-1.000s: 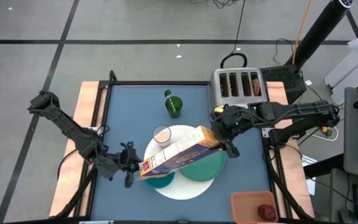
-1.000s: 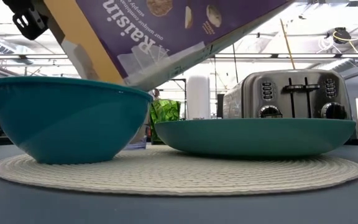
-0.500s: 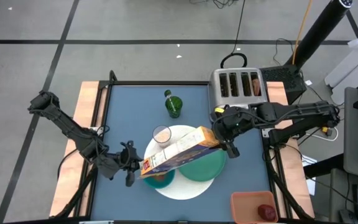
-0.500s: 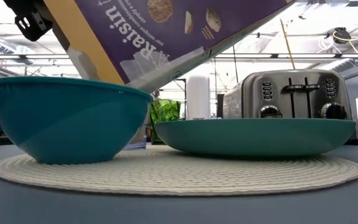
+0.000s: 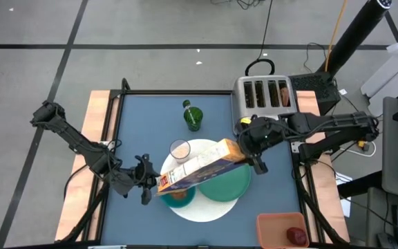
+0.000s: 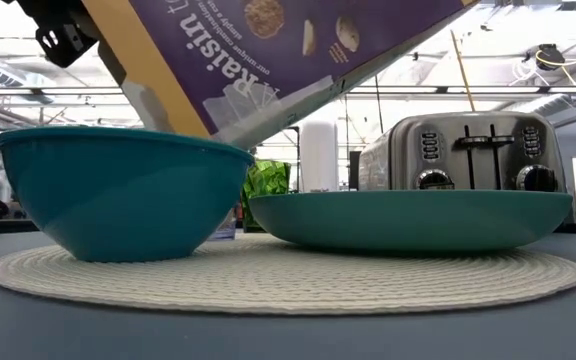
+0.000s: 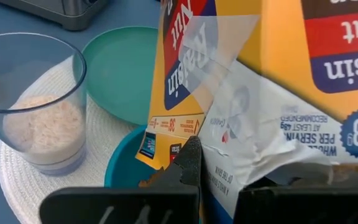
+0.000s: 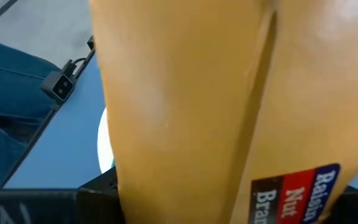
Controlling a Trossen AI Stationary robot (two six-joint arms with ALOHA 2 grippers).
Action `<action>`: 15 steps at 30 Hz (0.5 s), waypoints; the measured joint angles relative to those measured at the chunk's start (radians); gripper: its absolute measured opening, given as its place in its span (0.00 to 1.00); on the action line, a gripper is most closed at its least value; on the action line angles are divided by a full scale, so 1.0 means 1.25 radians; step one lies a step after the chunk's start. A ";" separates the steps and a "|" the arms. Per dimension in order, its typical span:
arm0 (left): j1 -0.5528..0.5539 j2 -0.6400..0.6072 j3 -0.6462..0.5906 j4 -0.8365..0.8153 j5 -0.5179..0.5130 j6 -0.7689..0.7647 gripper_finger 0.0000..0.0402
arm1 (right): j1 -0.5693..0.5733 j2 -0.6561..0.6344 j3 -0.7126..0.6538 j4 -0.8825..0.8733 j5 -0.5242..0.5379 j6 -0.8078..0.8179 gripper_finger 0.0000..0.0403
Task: Arrange a breakfast setting
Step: Pour the cereal into the blue bowl from the cereal box
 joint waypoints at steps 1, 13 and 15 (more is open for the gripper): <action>0.000 -0.001 0.000 -0.001 0.002 0.000 0.00 | 0.000 0.002 0.000 -0.001 0.000 0.006 0.52; -0.010 -0.010 0.001 -0.019 -0.003 -0.009 0.00 | 0.000 -0.003 -0.004 0.027 0.000 -0.016 0.52; -0.010 -0.010 0.001 -0.019 -0.001 -0.009 0.00 | 0.000 0.000 -0.009 0.036 -0.001 -0.015 0.52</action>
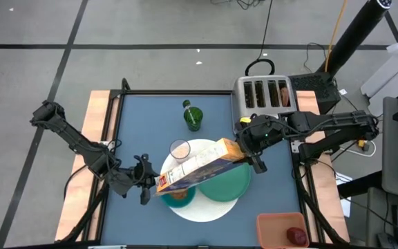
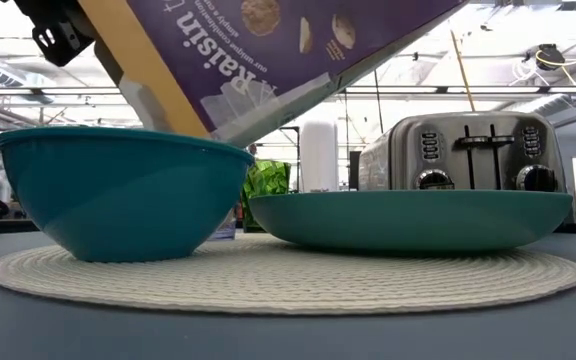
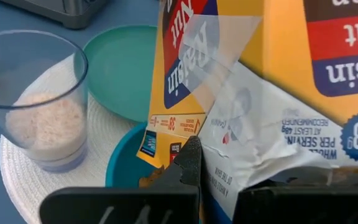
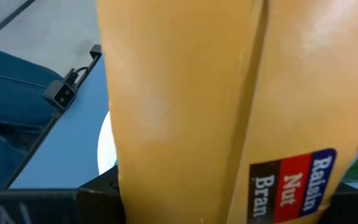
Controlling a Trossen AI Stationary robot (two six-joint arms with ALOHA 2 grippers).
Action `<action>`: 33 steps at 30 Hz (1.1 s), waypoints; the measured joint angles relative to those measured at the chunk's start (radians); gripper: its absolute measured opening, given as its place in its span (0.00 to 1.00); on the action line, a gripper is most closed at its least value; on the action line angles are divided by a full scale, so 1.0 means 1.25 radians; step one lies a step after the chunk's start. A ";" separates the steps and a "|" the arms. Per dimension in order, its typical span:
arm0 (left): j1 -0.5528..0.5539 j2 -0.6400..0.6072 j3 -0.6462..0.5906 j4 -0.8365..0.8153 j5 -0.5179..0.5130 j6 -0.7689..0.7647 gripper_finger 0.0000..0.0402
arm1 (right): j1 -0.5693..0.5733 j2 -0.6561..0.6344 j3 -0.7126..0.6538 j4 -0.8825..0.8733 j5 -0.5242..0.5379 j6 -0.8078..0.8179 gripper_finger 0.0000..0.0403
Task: Arrange a breakfast setting
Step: Pour the cereal into the blue bowl from the cereal box
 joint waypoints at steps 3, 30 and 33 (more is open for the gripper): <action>-0.001 -0.001 0.000 -0.002 0.003 -0.001 0.00 | 0.000 0.002 -0.001 0.020 -0.002 -0.021 0.52; -0.009 -0.001 0.000 -0.043 0.007 -0.016 0.00 | 0.000 0.003 -0.002 0.065 -0.005 -0.025 0.52; -0.010 -0.005 -0.001 -0.047 0.007 -0.019 0.00 | 0.000 0.002 -0.003 0.086 -0.004 -0.045 0.52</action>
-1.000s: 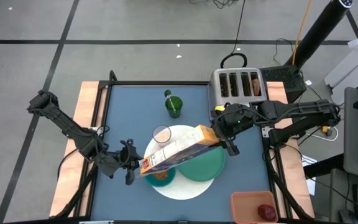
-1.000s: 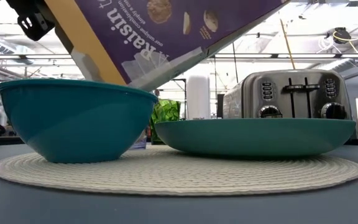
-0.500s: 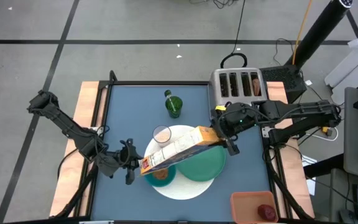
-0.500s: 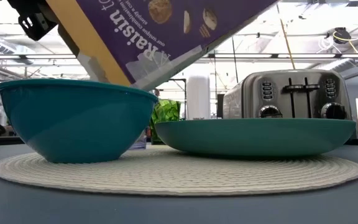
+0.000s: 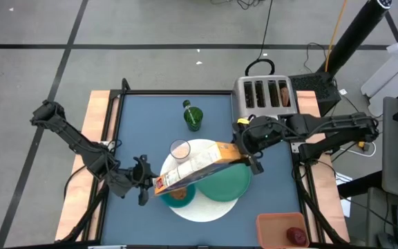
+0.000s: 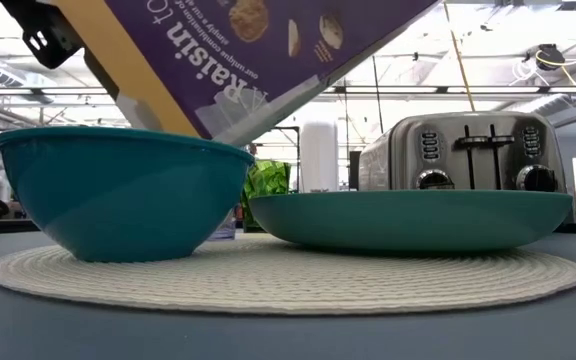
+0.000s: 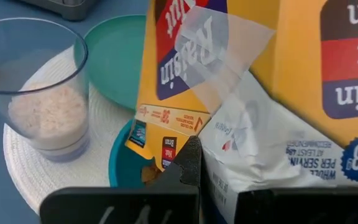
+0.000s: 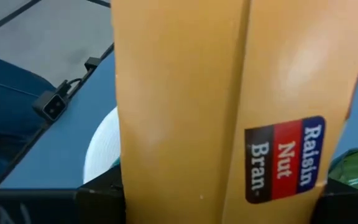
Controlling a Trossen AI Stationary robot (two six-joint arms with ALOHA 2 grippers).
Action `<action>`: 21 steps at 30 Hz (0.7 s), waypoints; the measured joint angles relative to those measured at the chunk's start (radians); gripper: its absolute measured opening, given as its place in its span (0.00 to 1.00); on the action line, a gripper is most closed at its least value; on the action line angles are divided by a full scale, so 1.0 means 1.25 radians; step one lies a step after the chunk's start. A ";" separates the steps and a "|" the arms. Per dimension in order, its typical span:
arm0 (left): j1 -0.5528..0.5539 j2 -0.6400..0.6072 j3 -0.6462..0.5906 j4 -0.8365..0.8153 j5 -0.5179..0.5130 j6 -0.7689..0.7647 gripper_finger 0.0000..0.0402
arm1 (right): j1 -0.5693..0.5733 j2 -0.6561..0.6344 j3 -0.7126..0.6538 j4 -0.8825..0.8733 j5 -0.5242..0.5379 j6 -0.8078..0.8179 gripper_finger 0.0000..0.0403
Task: Arrange a breakfast setting
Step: Pour the cereal into the blue bowl from the cereal box
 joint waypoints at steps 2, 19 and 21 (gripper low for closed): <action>0.000 0.000 0.000 0.000 -0.001 -0.001 0.00 | 0.000 -0.002 0.013 0.001 -0.006 -0.015 0.52; -0.005 -0.001 0.002 -0.015 0.007 -0.008 0.00 | 0.000 0.000 0.035 0.062 -0.020 -0.022 0.52; -0.006 -0.001 0.001 -0.020 0.010 -0.006 0.00 | 0.000 0.009 0.035 0.081 -0.023 -0.023 0.52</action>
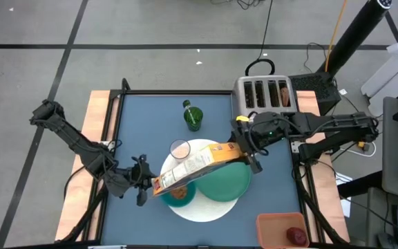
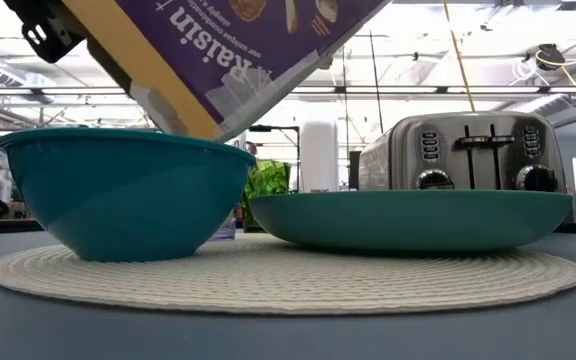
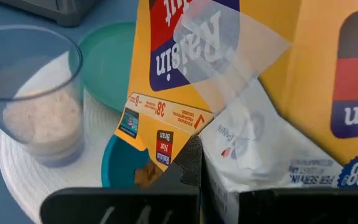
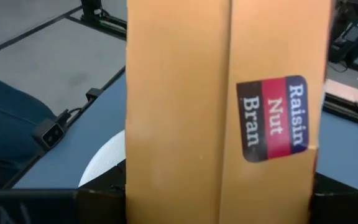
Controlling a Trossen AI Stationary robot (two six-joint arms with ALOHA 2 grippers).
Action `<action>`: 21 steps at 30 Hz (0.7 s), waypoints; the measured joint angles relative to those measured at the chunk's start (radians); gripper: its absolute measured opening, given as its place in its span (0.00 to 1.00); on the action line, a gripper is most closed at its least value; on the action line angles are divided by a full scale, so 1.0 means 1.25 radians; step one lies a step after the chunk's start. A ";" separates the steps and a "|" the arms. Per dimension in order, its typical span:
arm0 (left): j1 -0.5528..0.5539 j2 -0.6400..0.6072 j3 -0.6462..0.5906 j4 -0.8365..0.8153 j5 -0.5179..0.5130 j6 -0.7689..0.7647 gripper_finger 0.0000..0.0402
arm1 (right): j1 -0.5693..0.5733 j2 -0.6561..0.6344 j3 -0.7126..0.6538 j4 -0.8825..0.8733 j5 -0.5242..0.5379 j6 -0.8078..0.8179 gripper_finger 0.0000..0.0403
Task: Arrange a breakfast setting
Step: Pour the cereal into the blue bowl from the cereal box
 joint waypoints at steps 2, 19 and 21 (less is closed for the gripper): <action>-0.001 0.001 -0.001 -0.004 0.009 0.002 0.00 | 0.002 0.010 0.000 0.011 -0.003 0.002 0.52; 0.000 0.002 -0.001 0.000 0.002 0.006 0.00 | 0.002 0.024 0.002 0.104 -0.039 0.003 0.52; 0.000 0.001 -0.001 0.000 0.004 0.006 0.00 | 0.002 0.025 0.002 0.105 -0.038 0.004 0.52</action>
